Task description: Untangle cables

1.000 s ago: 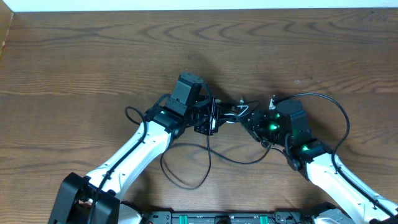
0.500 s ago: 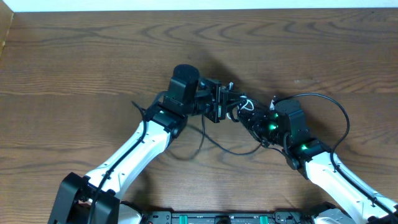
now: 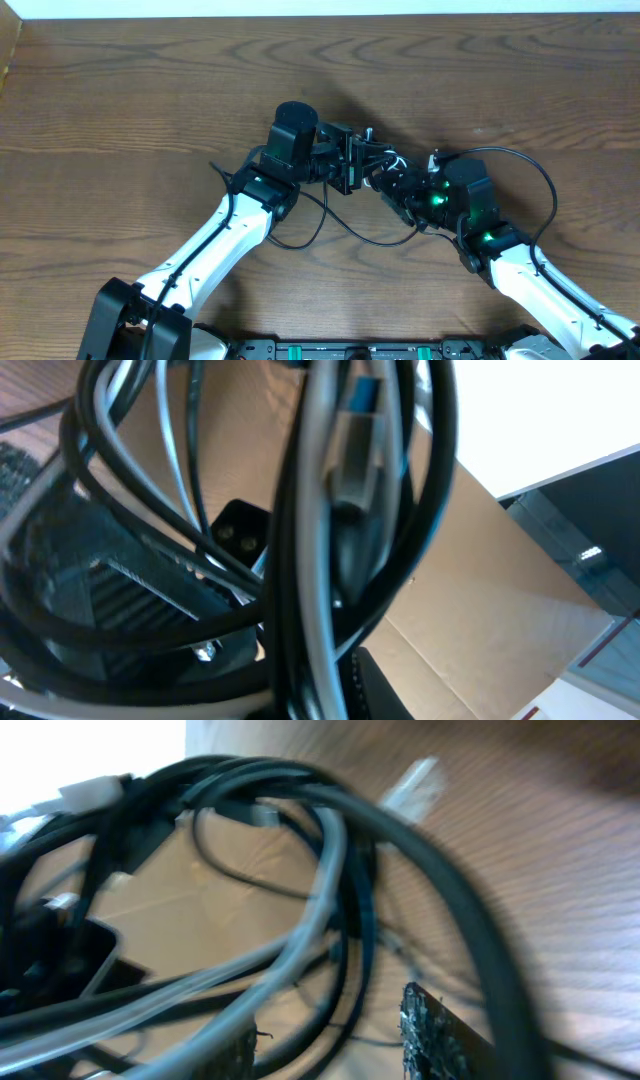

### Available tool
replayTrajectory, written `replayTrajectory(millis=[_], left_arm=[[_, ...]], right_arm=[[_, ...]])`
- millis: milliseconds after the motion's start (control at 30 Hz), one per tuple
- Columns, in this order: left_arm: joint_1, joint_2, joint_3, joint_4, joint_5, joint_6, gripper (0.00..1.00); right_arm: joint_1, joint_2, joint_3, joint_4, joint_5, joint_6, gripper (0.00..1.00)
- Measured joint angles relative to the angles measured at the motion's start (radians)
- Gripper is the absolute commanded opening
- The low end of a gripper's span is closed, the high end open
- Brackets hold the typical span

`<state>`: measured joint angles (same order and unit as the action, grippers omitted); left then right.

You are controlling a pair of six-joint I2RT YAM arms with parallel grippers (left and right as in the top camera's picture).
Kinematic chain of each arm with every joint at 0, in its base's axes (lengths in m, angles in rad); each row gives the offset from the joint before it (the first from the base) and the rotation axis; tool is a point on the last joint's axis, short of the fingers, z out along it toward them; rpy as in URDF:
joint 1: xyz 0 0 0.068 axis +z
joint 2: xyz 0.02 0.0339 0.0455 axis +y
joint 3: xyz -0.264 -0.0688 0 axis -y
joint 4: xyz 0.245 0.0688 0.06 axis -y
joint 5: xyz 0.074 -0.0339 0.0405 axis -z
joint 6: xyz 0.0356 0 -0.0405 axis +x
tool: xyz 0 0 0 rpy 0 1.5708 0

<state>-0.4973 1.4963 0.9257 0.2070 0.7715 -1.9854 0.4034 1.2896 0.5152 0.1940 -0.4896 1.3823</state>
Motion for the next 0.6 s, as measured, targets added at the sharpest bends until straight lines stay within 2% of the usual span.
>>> replayTrajectory(millis=[167,233,367,467,600], left_arm=[[-0.01,0.0,0.0,0.004,-0.032,0.001,0.08],[-0.015,0.0,0.0,0.012,-0.038,0.001,0.08],[-0.025,0.0,0.0,0.077,-0.042,-0.001,0.08],[-0.027,0.0,-0.002,0.137,-0.041,-0.013,0.08],[-0.024,0.0,-0.002,0.174,-0.041,-0.034,0.08]], right_arm=[[0.013,0.0,0.0,0.039,-0.035,0.158,0.42],[0.03,0.0,0.0,0.041,-0.031,0.204,0.39],[0.056,0.006,0.0,0.058,-0.006,0.266,0.25],[0.064,0.021,0.004,0.061,0.019,0.278,0.01],[0.067,0.035,0.013,0.027,0.091,0.168,0.01]])
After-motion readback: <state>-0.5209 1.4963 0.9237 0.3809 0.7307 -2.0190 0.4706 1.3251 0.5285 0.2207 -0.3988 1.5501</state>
